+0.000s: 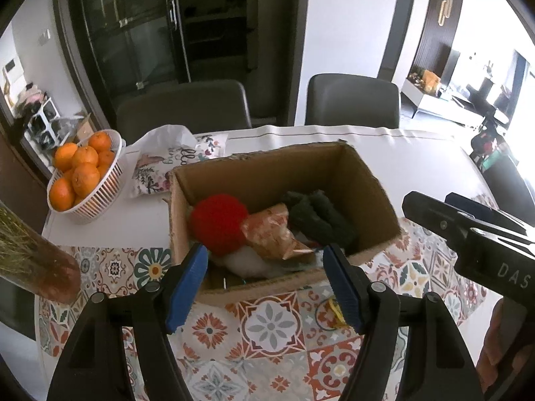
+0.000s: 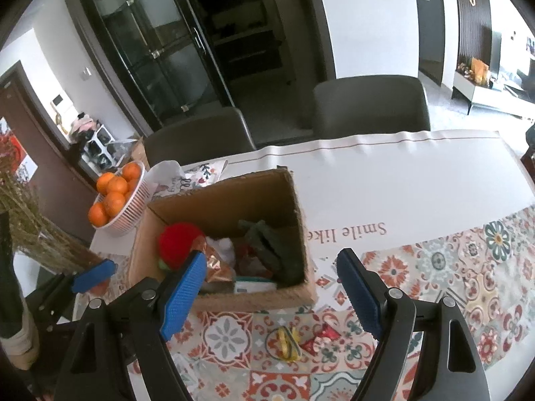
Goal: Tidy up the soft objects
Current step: 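Move both tools back toward the yellow minion toy and red snack packet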
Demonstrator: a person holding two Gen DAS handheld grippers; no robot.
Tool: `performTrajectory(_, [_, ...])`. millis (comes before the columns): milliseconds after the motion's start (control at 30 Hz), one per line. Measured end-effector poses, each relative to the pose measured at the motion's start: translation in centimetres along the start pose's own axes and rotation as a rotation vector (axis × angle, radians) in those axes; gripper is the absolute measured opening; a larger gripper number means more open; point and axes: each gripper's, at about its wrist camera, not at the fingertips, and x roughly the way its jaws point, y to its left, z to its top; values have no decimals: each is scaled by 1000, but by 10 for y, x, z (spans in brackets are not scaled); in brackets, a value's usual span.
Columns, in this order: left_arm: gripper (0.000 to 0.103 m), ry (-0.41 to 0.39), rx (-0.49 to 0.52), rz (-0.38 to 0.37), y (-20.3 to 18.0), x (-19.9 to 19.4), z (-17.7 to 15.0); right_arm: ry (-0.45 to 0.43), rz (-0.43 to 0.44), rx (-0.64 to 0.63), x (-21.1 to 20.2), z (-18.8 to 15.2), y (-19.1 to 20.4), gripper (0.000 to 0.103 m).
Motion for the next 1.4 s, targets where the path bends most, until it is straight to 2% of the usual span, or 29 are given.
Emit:
performTrajectory(333, [73, -40, 37, -23, -26, -15, -25, -33, -27, 11, -22, -28, -22, 81])
performTrajectory(567, [73, -17, 33, -56, -39, -9, -46, -36, -49, 55, -23, -52, -39, 81])
performTrajectory(833, [73, 55, 29, -79, -51, 10, -64, 47, -38, 168, -1, -74, -63, 80])
performTrajectory(1200, [72, 87, 84, -111, -65, 39, -85, 125, -23, 304, 31, -96, -85, 77])
performTrajectory(1400, [72, 103, 134, -141, -76, 57, -99, 199, -10, 363, 57, -108, -95, 72])
